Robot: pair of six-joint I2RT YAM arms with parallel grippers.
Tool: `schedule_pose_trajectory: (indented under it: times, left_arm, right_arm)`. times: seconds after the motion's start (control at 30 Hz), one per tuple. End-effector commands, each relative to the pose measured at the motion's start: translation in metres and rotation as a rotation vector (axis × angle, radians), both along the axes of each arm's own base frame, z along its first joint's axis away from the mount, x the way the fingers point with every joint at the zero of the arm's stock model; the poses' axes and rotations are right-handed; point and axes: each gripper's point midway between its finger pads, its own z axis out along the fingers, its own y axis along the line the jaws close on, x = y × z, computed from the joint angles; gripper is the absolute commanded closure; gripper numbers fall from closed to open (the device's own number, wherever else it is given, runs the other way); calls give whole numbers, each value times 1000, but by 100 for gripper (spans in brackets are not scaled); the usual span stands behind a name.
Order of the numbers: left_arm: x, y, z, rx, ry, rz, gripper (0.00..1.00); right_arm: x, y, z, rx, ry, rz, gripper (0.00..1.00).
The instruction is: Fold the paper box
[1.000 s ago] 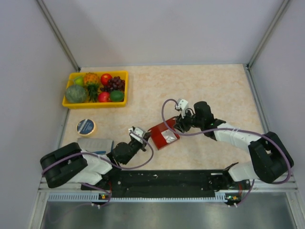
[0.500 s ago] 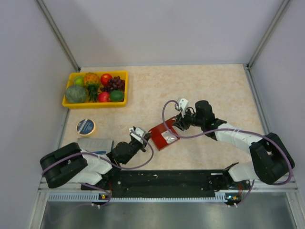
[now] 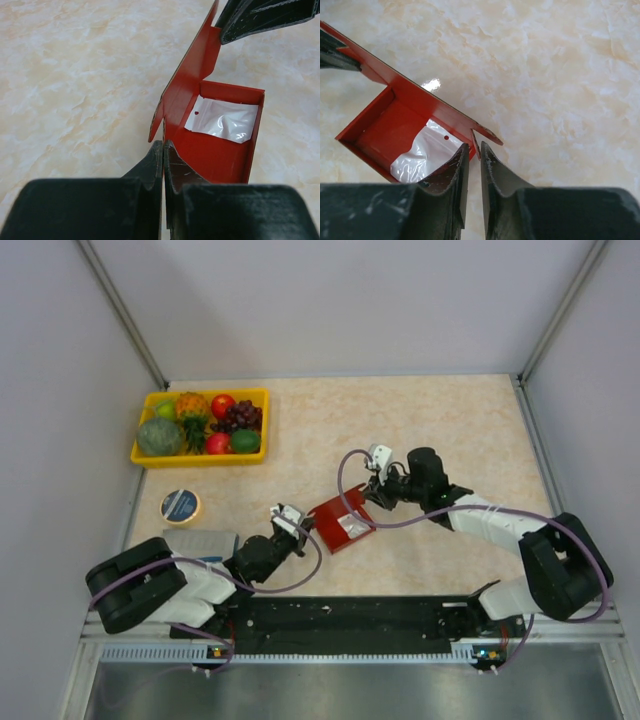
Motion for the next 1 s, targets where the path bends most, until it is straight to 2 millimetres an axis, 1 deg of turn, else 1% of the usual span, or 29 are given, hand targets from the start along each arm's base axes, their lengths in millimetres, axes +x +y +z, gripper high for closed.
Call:
schedule_pose_trajectory:
  times: [0.0,0.03,0.07,0.1,0.13,0.17,0.27,0.3,0.33,0.37,0.4,0.43,0.5,0.57,0.6,0.67,0.7,0.77,0.8,0.87,0.93,0.97]
  left_arm:
    - [5,-8,12,-51,-9,-3,100]
    - [8,-9,13,-62,-2,5,100]
    - [8,-10,9,-50,13,6,100]
    - [11,-11,11,-52,16,15,100]
    - [12,-11,9,-56,32,28,100]
    - [13,-10,4,-38,56,42,98]
    - [18,-8,8,-68,101,78,85]
    - [17,-7,3,-50,125,79,85]
    - [18,-5,3,-55,136,82,85]
    - [18,-4,9,-70,134,82,85]
    - [19,0,7,-63,146,89,85]
    - [18,-1,13,-77,140,73,85]
    - [21,2,13,-72,154,71,85]
    - [21,-1,14,-64,163,50,86]
    - [23,-2,16,-65,163,44,89]
    - [19,-9,14,-49,165,-4,90]
    - [19,-12,16,-49,162,-17,92]
    - [21,-15,10,-25,177,-24,94]
    - [23,-18,13,-22,176,-26,95]
    - [22,-18,7,4,198,-27,92]
    - [23,-20,9,11,197,-35,86]
    - [20,-19,2,41,219,-43,84]
  right_arm:
    - [2,13,13,45,1,62,90]
    - [3,14,13,52,-1,63,91]
    - [1,15,12,58,8,61,93]
    - [3,15,13,62,4,52,99]
    - [4,15,14,68,0,44,100]
    - [3,14,14,69,0,40,100]
    - [3,10,15,74,-21,19,100]
    - [3,9,16,73,-30,13,100]
    - [2,8,15,71,-29,12,100]
    - [3,7,17,71,-42,9,100]
    - [3,7,18,72,-43,9,100]
    - [2,7,19,74,-45,12,100]
    - [4,7,22,77,-53,7,100]
    - [4,7,23,82,-55,4,100]
    - [4,7,24,84,-56,2,100]
    - [3,7,24,81,-59,-2,100]
    - [3,7,26,83,-64,-5,100]
    - [2,9,26,81,-63,-8,100]
    - [2,9,26,76,-67,-21,100]
    - [2,9,25,73,-70,-30,100]
    - [4,7,24,65,-73,-45,100]
    - [5,6,21,56,-74,-46,100]
